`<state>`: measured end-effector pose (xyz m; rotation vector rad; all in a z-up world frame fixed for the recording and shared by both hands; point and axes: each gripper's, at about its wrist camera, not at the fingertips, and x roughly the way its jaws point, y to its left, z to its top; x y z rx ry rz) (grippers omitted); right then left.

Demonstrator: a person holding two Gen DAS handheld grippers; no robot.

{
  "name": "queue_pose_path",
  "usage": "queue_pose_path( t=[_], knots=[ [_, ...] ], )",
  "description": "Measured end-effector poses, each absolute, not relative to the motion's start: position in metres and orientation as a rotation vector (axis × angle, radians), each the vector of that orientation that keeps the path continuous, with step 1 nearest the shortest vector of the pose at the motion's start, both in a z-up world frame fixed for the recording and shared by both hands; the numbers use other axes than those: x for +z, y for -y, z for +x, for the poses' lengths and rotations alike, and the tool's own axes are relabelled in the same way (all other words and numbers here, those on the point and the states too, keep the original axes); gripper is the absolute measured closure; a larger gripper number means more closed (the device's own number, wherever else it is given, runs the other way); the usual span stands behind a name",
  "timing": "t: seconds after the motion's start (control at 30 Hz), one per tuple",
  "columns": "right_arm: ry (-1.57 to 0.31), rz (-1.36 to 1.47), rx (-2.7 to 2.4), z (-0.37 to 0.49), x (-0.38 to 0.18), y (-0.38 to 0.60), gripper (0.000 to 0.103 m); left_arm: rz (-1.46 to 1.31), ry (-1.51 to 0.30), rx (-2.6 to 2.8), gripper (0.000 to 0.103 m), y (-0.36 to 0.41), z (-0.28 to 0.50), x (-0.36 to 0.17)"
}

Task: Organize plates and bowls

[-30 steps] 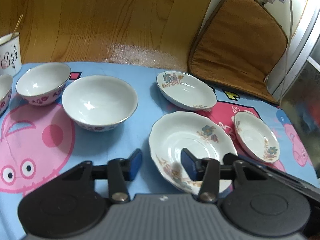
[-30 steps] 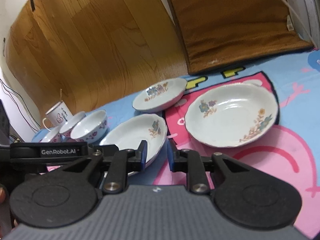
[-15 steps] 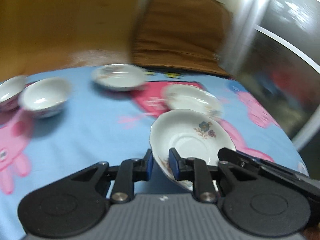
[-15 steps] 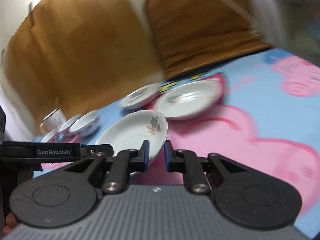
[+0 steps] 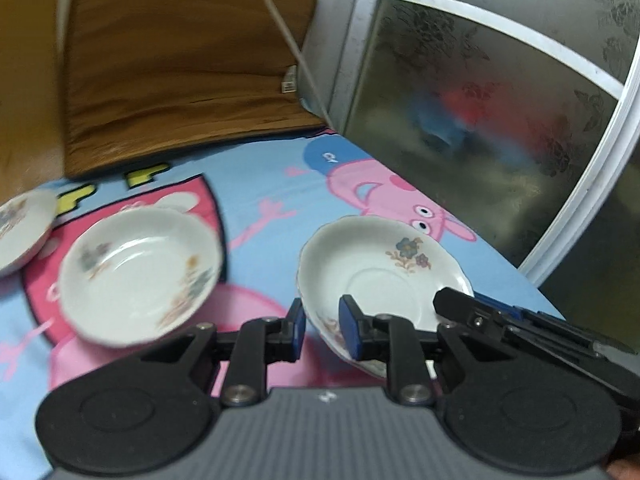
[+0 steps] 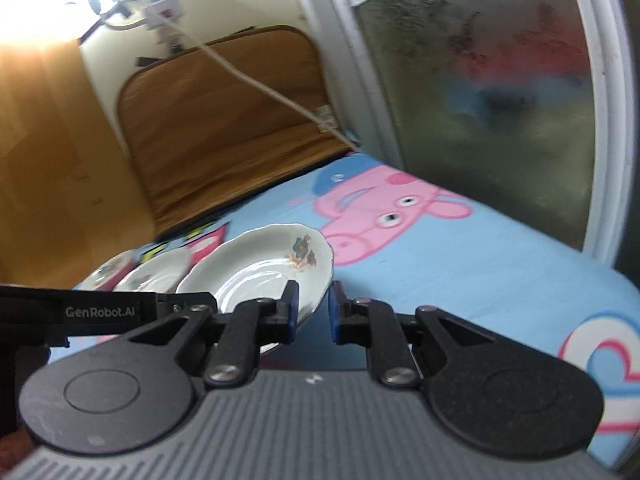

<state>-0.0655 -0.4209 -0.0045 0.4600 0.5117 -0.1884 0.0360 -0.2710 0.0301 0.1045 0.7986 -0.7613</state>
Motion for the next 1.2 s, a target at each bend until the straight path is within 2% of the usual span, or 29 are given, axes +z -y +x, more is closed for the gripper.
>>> queue_pose_path(
  t=[0.13, 0.27, 0.3, 0.37, 0.4, 0.57, 0.63, 0.77, 0.8, 0.97, 1.17, 1.2],
  knots=[
    [-0.537, 0.463, -0.221, -0.061, -0.008, 0.426, 0.084, 0.132, -0.804, -0.755, 0.084, 0.286, 0.040, 0.025],
    [-0.536, 0.452, -0.223, -0.059, -0.011, 0.422, 0.078, 0.157, -0.794, -0.740, 0.079, 0.293, 0.042, 0.021],
    [-0.535, 0.442, -0.223, -0.059, -0.010, 0.419, 0.069, 0.165, -0.786, -0.738, 0.074, 0.291, 0.040, 0.021],
    [-0.520, 0.437, -0.239, -0.060, -0.008, 0.417, 0.052, 0.161, -0.767, -0.739, 0.070, 0.285, 0.036, 0.027],
    [-0.504, 0.435, -0.255, -0.061, -0.006, 0.418, 0.052, 0.149, -0.755, -0.748, 0.070, 0.278, 0.034, 0.031],
    [-0.282, 0.491, -0.295, -0.092, 0.028, 0.411, 0.053, 0.030, -0.670, -0.715, 0.070, 0.202, 0.021, 0.048],
    [-0.272, 0.407, -0.186, -0.083, 0.044, 0.385, 0.053, 0.000, -0.676, -0.634, 0.070, 0.168, 0.024, 0.043],
    [-0.408, 0.329, 0.026, -0.028, 0.046, 0.341, 0.072, -0.077, -0.752, -0.484, 0.072, 0.108, 0.036, 0.029],
    [-0.427, 0.322, 0.037, -0.015, 0.045, 0.336, 0.074, -0.101, -0.762, -0.459, 0.072, 0.095, 0.038, 0.027],
    [-0.520, 0.203, -0.012, 0.055, 0.032, 0.313, 0.074, -0.159, -0.776, -0.381, 0.072, 0.051, 0.040, 0.019],
    [-0.673, 0.253, -0.046, 0.091, 0.010, 0.321, 0.073, -0.216, -0.773, -0.377, 0.072, 0.031, 0.046, 0.015],
    [-0.687, 0.270, -0.035, 0.090, 0.009, 0.319, 0.077, -0.223, -0.774, -0.381, 0.072, 0.030, 0.046, 0.014]
  ],
)
